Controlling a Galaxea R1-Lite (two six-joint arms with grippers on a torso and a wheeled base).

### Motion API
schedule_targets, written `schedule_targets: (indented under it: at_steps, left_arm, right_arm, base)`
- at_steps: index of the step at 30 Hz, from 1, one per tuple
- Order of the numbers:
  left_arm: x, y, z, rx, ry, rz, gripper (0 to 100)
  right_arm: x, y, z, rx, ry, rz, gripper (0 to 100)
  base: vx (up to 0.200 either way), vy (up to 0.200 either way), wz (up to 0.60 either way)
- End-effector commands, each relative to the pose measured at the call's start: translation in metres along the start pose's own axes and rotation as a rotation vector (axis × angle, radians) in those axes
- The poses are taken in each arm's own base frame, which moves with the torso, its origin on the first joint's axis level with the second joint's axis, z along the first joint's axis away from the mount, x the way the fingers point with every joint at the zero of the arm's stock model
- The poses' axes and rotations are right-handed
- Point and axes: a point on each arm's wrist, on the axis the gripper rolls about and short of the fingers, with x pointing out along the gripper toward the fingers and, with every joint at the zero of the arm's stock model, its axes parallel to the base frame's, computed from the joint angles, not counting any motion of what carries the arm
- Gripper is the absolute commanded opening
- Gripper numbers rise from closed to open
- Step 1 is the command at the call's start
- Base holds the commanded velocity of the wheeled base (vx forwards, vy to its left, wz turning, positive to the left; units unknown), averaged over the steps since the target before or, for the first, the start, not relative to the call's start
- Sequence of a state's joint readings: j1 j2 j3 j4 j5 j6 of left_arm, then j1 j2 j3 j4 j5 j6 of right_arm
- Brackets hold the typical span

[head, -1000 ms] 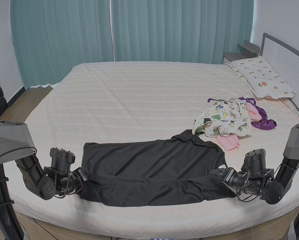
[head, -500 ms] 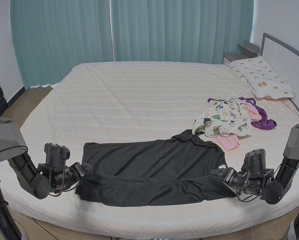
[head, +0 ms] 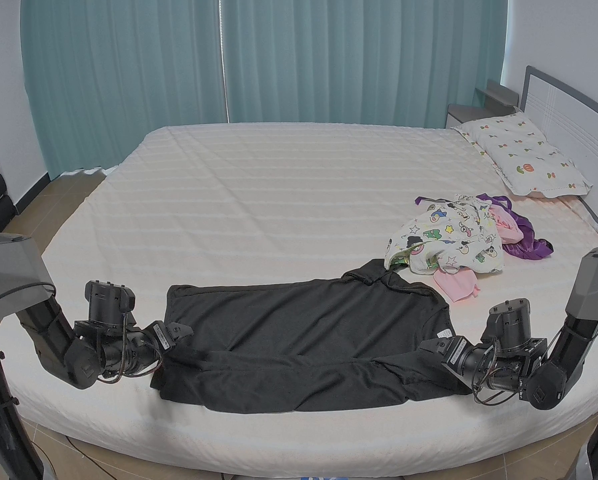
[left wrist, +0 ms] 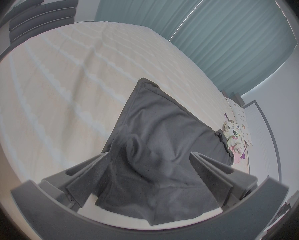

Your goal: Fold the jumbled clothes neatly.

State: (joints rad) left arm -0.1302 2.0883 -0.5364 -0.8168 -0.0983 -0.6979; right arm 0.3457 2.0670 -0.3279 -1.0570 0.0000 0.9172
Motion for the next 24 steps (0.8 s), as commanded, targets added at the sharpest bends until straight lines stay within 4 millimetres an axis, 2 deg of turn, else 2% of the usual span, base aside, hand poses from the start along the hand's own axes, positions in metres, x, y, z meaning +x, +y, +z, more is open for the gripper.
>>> schedule_targets:
  at_steps: [1, 5, 16, 17, 21, 24]
  left_arm:
    - [0.023, 0.005, -0.001, -0.004, 0.019, 0.027, 100]
    - [0.036, 0.011, -0.004, 0.002, -0.010, 0.099, 100]
    - [0.036, 0.009, -0.002, 0.002, -0.010, 0.117, 100]
    - [0.036, 0.010, -0.002, 0.001, -0.005, 0.123, 0]
    - [0.035, 0.010, -0.002, -0.001, 0.006, 0.136, 0]
    - [0.024, 0.004, 0.007, -0.002, -0.060, 0.143, 0]
  right_arm:
    - [0.000, 0.000, 0.000, -0.001, 0.000, 0.001, 100]
    - [0.000, 0.001, 0.000, -0.001, -0.001, 0.002, 100]
    - [0.000, 0.001, 0.000, 0.000, -0.001, 0.004, 100]
    - [0.000, 0.000, 0.000, -0.001, -0.001, 0.002, 100]
    - [0.001, 0.005, 0.004, -0.001, -0.017, 0.019, 100]
    - [0.003, 0.013, 0.009, -0.006, -0.042, 0.050, 100]
  base:
    - [0.000, 0.000, 0.00]
    - [0.000, 0.000, 0.00]
    - [0.000, 0.000, 0.00]
    - [0.000, 0.000, 0.00]
    - [0.000, 0.000, 0.00]
    - [0.000, 0.000, 0.00]
